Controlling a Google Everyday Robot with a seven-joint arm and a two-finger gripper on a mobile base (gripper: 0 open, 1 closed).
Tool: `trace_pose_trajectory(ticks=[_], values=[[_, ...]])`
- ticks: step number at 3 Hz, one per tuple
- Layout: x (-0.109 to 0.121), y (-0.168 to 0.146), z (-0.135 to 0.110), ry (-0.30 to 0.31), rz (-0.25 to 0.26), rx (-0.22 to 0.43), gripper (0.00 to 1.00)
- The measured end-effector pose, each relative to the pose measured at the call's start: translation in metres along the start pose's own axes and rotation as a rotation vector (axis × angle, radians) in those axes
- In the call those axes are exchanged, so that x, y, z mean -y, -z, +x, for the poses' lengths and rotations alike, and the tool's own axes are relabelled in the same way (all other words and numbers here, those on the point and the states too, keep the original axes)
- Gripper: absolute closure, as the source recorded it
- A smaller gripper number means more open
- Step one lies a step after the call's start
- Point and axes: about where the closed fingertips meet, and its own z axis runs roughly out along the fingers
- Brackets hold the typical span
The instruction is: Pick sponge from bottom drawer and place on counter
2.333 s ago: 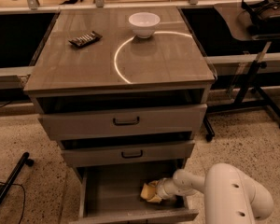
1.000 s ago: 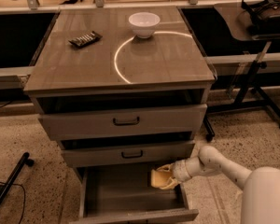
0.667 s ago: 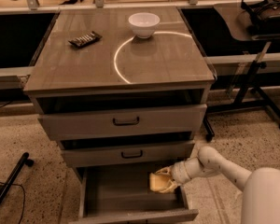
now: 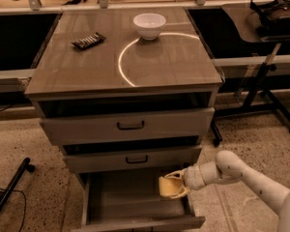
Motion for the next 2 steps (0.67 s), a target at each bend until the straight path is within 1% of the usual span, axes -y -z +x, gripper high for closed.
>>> trace_pose_trajectory(ticks=[1, 2], values=[[-0.004, 0.046, -0.050, 0.098, 0.048, 0.033, 1.00], [0.000, 0.082, -0.103, 0.202, 0.058, 0.075, 1.00]])
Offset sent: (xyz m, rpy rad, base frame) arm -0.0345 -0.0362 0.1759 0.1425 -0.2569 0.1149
